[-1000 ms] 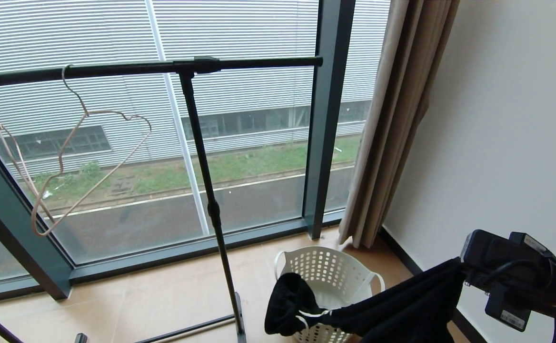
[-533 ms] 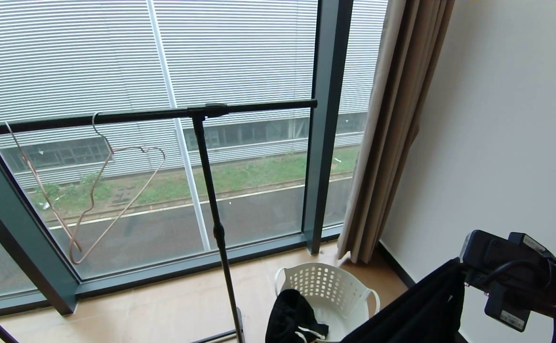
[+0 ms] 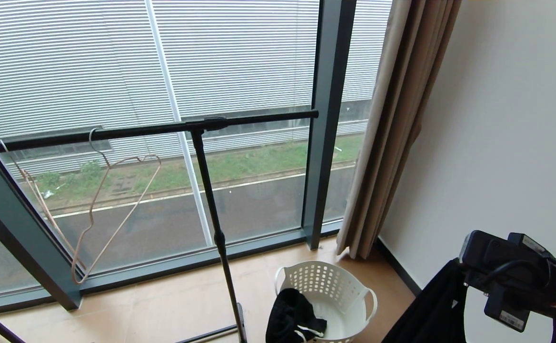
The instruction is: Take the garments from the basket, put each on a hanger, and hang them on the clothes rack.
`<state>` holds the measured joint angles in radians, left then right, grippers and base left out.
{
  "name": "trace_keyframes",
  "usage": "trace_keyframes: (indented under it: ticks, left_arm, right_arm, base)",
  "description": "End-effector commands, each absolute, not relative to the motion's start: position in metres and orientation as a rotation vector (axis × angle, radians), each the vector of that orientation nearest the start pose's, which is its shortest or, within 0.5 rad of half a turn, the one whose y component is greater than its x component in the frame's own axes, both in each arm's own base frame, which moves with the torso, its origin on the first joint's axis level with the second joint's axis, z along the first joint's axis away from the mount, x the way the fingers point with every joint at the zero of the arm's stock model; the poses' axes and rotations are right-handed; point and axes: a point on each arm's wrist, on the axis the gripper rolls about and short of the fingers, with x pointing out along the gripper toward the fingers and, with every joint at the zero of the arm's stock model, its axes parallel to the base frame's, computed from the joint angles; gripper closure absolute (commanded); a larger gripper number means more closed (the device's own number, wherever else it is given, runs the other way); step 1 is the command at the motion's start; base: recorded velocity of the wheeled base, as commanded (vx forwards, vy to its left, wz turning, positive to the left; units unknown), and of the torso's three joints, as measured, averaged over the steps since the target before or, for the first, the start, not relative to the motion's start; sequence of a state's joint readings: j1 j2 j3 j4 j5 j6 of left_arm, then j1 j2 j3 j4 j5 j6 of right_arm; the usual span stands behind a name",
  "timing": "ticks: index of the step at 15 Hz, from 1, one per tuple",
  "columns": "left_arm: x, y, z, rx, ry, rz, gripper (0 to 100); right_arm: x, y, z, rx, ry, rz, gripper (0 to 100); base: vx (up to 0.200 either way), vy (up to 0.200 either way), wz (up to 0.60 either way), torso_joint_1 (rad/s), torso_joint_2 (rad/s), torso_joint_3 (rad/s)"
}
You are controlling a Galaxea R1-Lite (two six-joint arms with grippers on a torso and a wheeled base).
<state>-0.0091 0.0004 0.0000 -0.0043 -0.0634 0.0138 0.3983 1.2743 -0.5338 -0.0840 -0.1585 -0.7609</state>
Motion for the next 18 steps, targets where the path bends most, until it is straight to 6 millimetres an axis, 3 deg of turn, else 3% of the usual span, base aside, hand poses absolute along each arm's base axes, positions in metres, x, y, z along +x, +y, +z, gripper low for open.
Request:
trace_keyframes:
  ticks: [1, 4, 10, 13, 18]
  left_arm:
    - [-0.0229, -0.0012, 0.0760, 0.014, -0.005, -0.072, 0]
    - [-0.0229, -0.0012, 0.0760, 0.014, -0.005, -0.072, 0]
    - [-0.0229, -0.0012, 0.0760, 0.017, -0.005, -0.074, 0]
    - [-0.0229, -0.0013, 0.0758, 0.017, -0.004, -0.075, 0]
    - [-0.0230, -0.0013, 0.0761, 0.015, -0.004, -0.077, 0]
  right_arm:
    - [0.1599, 0.0635, 0.1619, -0.912, 0.519, 0.467, 100]
    - [0.1523, 0.0603, 0.1641, -0.908, 0.498, 0.457, 100]
    - [0.1520, 0.0601, 0.1650, -0.908, 0.495, 0.452, 100]
    - [0.1520, 0.0601, 0.1650, -0.907, 0.494, 0.454, 100]
    - [0.1524, 0.0603, 0.1651, -0.907, 0.494, 0.454, 100]
  base:
    - [0.000, 0.000, 0.00, 0.134, -0.29, -0.198]
    - [0.000, 0.000, 0.00, 0.014, -0.02, -0.028]
    - [0.000, 0.000, 0.60, 0.006, 0.00, 0.006]
    - [0.000, 0.000, 0.00, 0.000, 0.00, 0.000]
    - [0.000, 0.200, 0.00, 0.004, 0.00, 0.002]
